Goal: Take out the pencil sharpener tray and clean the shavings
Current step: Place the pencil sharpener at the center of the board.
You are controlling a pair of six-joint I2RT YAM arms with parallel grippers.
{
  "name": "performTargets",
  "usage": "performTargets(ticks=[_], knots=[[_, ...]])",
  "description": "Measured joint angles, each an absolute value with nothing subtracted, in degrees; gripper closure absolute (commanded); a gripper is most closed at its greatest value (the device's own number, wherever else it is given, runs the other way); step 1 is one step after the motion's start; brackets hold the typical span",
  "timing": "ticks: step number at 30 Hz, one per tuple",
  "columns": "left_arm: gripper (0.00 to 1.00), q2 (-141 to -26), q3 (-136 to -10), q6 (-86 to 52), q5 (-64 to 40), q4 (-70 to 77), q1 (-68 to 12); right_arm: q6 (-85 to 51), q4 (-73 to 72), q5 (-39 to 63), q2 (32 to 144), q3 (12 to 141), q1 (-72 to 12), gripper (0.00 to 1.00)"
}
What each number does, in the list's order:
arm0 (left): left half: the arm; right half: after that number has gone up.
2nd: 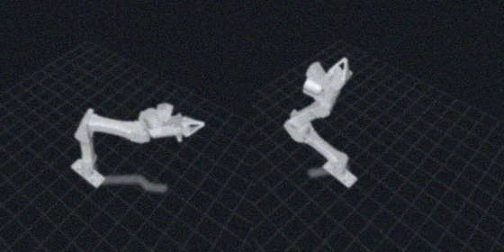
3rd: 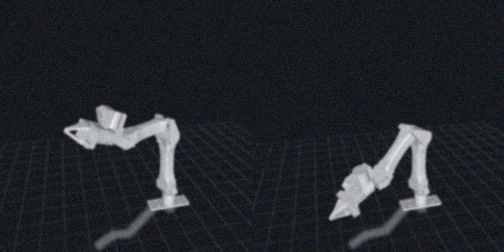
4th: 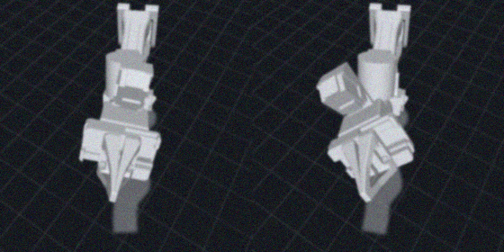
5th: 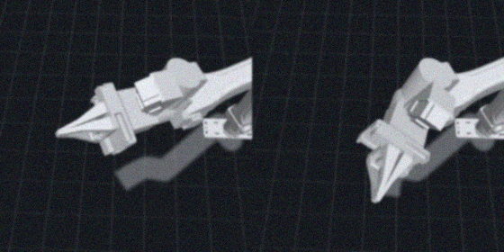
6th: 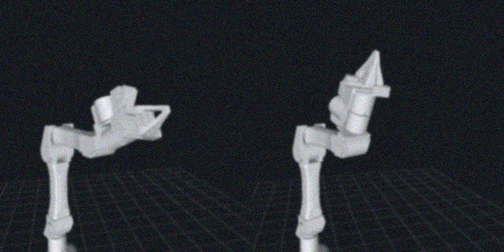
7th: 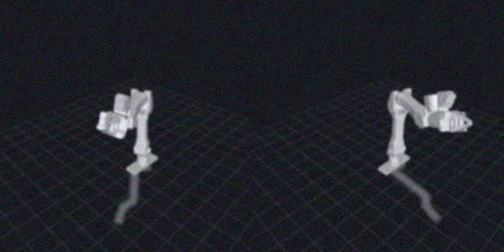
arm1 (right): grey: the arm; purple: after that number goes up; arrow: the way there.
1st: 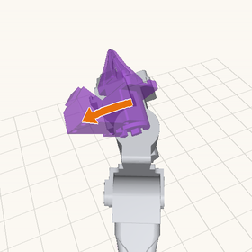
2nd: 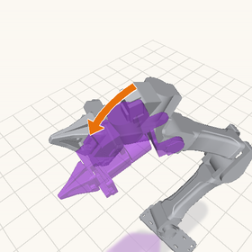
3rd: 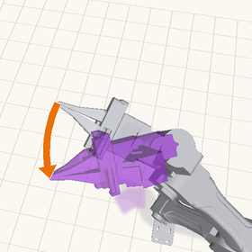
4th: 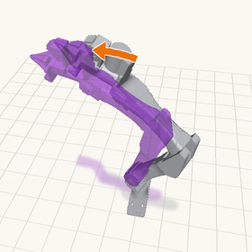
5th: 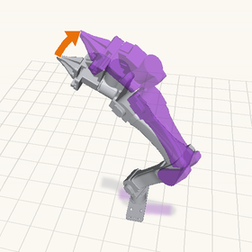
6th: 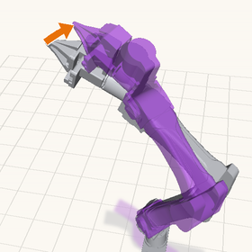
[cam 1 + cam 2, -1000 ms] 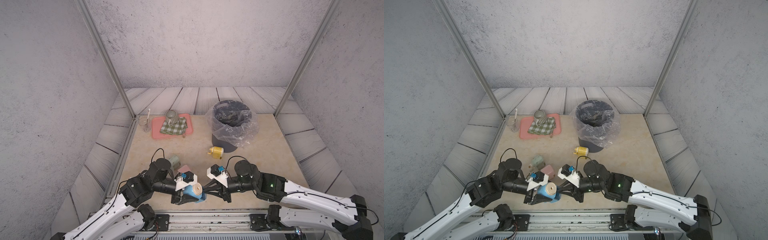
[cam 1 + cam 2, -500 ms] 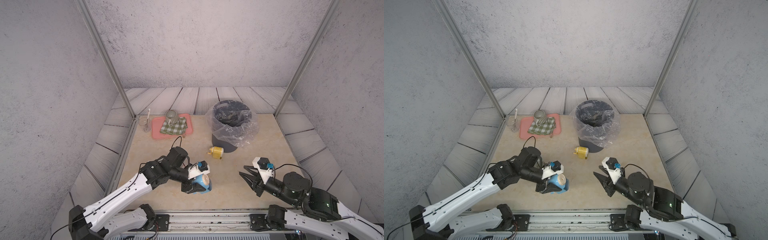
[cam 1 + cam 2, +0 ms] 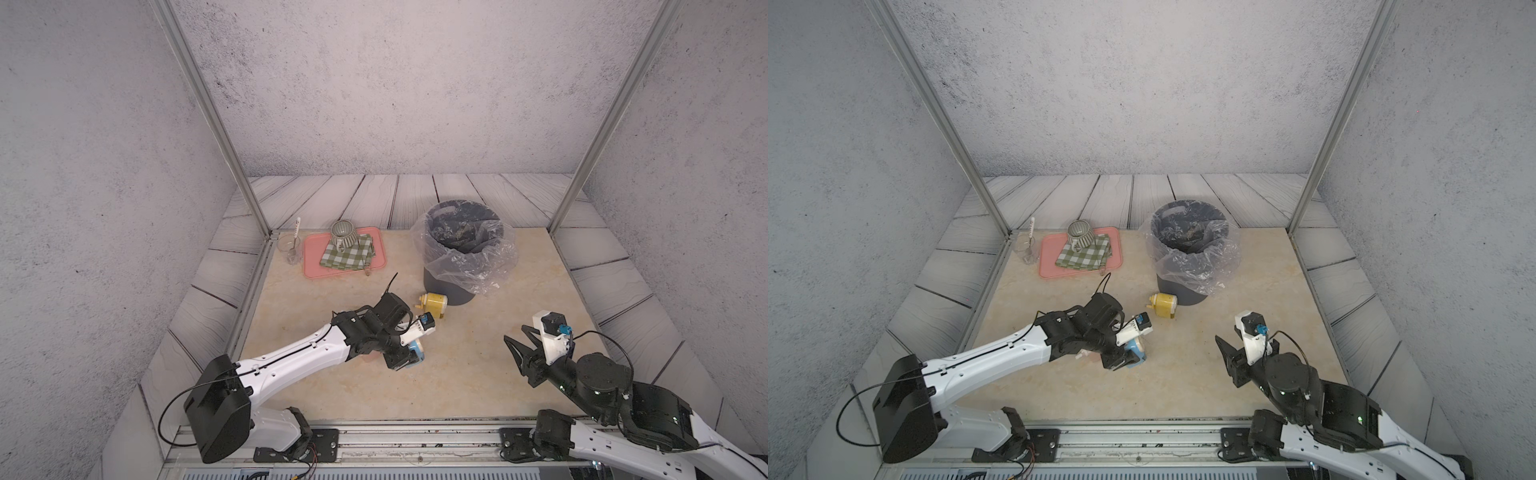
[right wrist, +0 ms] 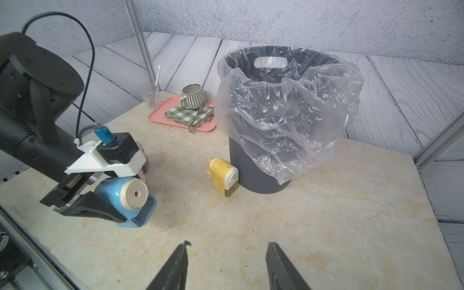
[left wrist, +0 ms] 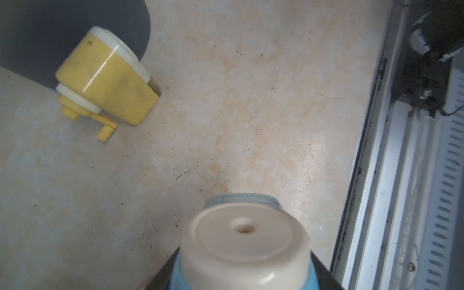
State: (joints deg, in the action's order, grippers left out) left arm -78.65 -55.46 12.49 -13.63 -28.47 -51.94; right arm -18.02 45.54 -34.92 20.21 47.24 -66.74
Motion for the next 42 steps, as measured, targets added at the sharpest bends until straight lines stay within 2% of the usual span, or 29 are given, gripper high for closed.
performTargets(ticks=[10,19,32,35,37,39,42], knots=[[1.00,-85.95,-56.16,8.16,-5.15,-25.04,-52.21,-17.98,45.39,-35.77,16.12,45.74,-66.74,0.34],[1.00,-87.59,-56.01,8.12,-3.20,-24.21,-52.14,-18.02,44.40,-36.86,15.68,44.80,-66.74,0.33],[1.00,-89.91,-49.41,5.15,-4.54,-16.51,-51.48,-19.75,43.03,-36.18,18.90,44.69,-66.74,0.31],[0.91,-90.35,-49.45,5.08,-4.75,-15.31,-51.48,-19.97,43.09,-36.07,18.90,44.69,-66.74,0.31],[0.80,-90.39,-49.45,5.08,-4.78,-14.92,-51.48,-20.01,43.09,-35.92,18.83,44.69,-66.74,0.31],[0.77,-90.39,-49.45,5.13,-4.78,-14.76,-51.48,-20.18,43.11,-35.81,18.65,44.69,-66.74,0.31],[0.62,-90.39,-49.43,5.34,-4.80,-14.74,-51.48,-20.43,43.22,-35.64,18.15,44.69,-66.74,0.31]])
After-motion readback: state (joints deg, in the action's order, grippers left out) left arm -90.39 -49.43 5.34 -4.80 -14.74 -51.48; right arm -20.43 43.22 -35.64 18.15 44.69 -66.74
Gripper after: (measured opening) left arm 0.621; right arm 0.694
